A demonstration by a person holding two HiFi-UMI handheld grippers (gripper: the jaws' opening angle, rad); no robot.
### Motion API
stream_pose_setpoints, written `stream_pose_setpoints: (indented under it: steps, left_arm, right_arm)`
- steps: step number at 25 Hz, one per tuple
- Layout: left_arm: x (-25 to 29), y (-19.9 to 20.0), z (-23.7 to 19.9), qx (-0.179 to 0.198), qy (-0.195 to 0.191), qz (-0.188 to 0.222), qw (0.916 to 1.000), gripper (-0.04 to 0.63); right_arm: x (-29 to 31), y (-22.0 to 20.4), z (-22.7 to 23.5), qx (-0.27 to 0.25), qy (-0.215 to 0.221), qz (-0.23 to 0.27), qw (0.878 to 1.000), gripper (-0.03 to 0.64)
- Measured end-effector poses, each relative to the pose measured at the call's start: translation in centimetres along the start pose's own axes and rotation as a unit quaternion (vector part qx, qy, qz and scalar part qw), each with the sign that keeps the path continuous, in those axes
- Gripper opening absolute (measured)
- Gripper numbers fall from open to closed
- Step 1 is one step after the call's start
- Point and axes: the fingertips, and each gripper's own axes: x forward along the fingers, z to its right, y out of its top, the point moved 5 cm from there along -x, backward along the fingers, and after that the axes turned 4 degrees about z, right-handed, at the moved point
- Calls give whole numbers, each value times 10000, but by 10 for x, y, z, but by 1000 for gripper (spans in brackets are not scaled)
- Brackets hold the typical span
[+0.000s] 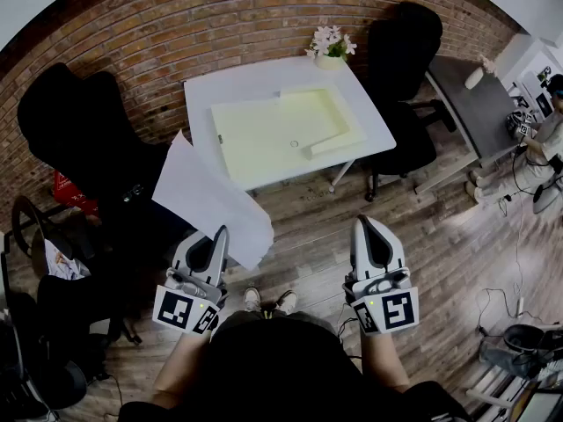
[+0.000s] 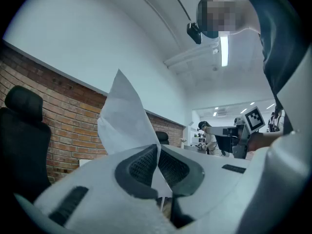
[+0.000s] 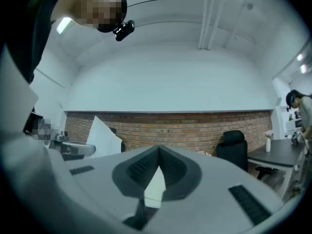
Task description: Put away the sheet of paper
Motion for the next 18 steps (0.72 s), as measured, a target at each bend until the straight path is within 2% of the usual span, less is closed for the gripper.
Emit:
stream_pose_setpoints:
  steps: [3, 8, 11, 15, 18]
  left_arm:
    - [2, -2, 5, 3, 26, -12, 10000, 25]
    - [10, -3, 13, -20, 83, -31, 10000, 25]
    - [12, -3, 17, 7, 153, -36, 9999, 25]
    - [15, -6, 21, 5, 256, -36, 9997, 25]
    - [20, -11, 18, -11, 243, -84, 9997, 25]
  right_arm:
    - [-4, -6, 6, -87, -4, -148, 9999, 12]
    - [-11, -11, 23, 113, -24, -135, 9998, 12]
    - [-10, -13, 28, 246, 208, -83, 9994, 12]
    - [-14, -29, 38, 164, 327, -337, 9988, 12]
    - [-10, -29, 34, 195, 491, -263, 9983, 12]
